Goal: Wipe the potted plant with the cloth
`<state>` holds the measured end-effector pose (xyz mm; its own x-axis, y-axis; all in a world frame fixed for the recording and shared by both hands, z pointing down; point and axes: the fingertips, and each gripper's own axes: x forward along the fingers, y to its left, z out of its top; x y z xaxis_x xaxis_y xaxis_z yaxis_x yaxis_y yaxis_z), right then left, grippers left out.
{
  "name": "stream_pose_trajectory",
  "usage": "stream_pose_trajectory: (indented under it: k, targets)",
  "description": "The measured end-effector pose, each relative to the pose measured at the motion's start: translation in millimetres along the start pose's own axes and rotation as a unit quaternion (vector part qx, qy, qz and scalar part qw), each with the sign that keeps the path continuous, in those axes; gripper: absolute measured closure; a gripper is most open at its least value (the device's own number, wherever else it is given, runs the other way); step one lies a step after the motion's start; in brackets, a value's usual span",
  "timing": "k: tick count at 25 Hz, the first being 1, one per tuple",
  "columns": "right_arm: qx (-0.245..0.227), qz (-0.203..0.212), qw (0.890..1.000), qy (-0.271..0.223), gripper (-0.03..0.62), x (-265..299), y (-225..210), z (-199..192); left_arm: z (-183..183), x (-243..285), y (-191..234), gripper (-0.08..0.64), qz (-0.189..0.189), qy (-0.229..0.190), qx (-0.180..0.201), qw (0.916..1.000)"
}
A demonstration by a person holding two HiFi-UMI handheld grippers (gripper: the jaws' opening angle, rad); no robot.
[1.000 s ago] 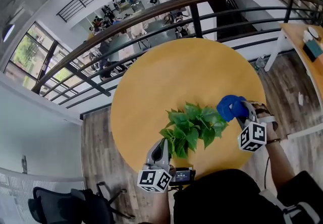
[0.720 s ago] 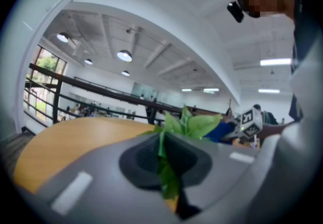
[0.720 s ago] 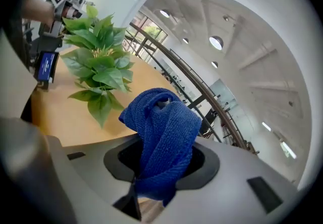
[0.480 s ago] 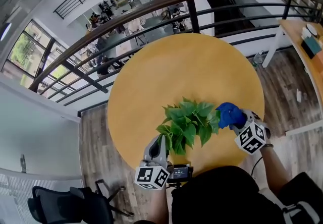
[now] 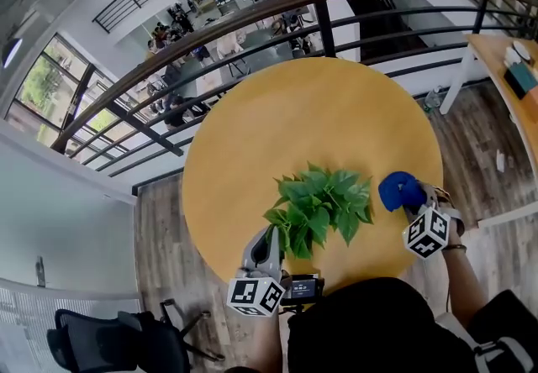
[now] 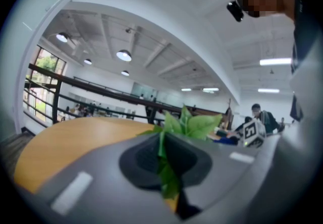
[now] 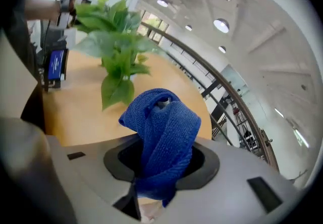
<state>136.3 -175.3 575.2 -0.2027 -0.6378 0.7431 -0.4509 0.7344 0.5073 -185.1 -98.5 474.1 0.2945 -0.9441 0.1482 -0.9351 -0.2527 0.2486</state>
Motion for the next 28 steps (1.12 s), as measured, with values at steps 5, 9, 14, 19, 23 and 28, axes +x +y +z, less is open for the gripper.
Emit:
stream_pose_trajectory:
  k: [5,9,14,19,23,28]
  targets:
    - [0.019,-0.017,0.982,-0.188,0.428,-78,-20,115,2,3,0,0.557,-0.002,-0.003,-0.002,1.0]
    - [-0.068,0.05,0.974,-0.21,0.428,-75,42,147,1,1,1,0.557,0.0,-0.002,-0.001,1.0]
    - [-0.078,0.066,0.985,-0.137,0.428,-46,65,94,4,0,1,0.557,0.0,-0.003,0.001,1.0]
    - [-0.045,0.043,0.996,-0.06,0.428,-31,34,35,0,-1,5,0.557,0.0,-0.003,-0.003,1.0]
    - [-0.003,-0.006,0.996,-0.084,0.428,-48,0,46,1,-1,0,0.557,-0.004,0.0,-0.001,1.0]
    - [-0.009,-0.034,0.979,-0.202,0.428,-85,-6,132,1,-1,-3,0.557,-0.004,0.001,0.005,1.0]
